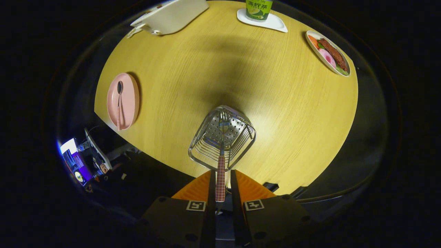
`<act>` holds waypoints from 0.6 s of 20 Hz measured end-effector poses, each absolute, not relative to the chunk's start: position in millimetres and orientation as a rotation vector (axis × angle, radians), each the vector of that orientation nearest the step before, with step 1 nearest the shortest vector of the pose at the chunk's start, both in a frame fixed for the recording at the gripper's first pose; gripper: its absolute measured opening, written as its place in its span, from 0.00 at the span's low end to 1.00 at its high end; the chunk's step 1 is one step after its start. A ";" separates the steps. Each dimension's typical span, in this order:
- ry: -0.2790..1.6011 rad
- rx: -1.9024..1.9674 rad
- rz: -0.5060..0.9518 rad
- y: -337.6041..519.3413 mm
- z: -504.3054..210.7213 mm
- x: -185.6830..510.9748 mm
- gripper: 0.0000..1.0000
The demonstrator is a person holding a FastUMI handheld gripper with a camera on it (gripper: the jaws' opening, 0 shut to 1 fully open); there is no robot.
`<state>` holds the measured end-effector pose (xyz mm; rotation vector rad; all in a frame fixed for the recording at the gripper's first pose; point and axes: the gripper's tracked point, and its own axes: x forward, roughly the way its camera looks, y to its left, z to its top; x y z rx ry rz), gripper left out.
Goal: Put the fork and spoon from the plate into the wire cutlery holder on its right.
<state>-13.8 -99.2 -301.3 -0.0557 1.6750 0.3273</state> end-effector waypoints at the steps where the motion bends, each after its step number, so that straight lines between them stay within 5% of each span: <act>1: 1.639 -0.029 0.324 -96.0 -295.0 -11.8 0.26; 12: 1.371 0.081 0.528 21.5 -234.7 -16.2 0.30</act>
